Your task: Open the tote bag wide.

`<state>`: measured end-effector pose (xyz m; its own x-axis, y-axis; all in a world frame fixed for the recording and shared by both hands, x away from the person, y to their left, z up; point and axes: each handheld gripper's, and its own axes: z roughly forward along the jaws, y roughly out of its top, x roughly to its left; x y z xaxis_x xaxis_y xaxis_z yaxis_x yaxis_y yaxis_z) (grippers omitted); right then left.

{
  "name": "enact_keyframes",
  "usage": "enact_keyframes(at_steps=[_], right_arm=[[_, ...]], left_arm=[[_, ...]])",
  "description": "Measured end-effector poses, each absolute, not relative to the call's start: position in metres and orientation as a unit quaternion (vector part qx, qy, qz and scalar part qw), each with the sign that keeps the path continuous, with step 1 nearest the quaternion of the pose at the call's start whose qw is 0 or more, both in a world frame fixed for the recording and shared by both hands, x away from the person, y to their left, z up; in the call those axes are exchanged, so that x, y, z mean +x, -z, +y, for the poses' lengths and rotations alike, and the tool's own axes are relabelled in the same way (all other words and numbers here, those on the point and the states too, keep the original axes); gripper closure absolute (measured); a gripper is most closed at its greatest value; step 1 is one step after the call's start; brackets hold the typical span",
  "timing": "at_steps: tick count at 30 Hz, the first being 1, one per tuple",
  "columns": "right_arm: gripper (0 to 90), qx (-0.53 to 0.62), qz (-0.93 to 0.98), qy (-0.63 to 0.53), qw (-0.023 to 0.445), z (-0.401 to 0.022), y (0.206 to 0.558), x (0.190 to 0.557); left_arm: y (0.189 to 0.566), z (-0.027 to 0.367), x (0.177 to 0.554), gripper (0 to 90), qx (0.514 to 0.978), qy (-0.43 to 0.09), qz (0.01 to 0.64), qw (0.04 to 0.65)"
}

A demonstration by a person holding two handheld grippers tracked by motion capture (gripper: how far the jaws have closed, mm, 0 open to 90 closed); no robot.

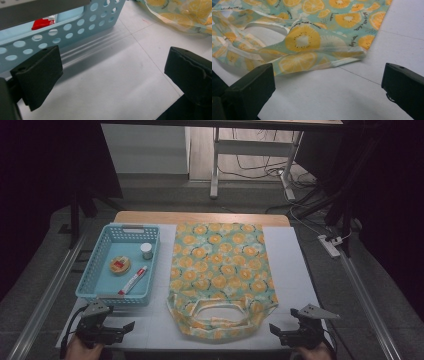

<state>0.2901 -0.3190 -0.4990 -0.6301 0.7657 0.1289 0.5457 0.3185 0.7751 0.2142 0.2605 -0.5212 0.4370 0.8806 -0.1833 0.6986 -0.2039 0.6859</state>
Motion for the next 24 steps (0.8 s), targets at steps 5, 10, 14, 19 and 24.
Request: enact_keyframes(at_steps=[5,10,14,19,24], right_arm=[[0.0,0.404,0.805,-0.412,0.139,-0.3170,0.4989,0.2892],[0.0,0.417,0.797,-0.413,0.143,-0.3186,0.4987,0.2892],[0.0,0.410,0.803,-0.407,0.148,-0.3166,0.4987,0.2888],[0.0,0.401,0.807,-0.406,0.153,-0.3145,0.4986,0.2874],[0.0,0.397,0.811,-0.403,0.148,-0.3138,0.4989,0.2883]], left_arm=[[0.5214,0.2592,0.2144,1.7,0.771,-0.124,0.511,0.360],[0.5215,0.2604,0.2144,1.8,0.767,-0.121,0.513,0.365],[0.5216,0.2597,0.2150,1.7,0.771,-0.119,0.509,0.363],[0.5218,0.2586,0.2149,1.2,0.773,-0.119,0.507,0.361],[0.5220,0.2585,0.2153,0.8,0.774,-0.118,0.509,0.358]])
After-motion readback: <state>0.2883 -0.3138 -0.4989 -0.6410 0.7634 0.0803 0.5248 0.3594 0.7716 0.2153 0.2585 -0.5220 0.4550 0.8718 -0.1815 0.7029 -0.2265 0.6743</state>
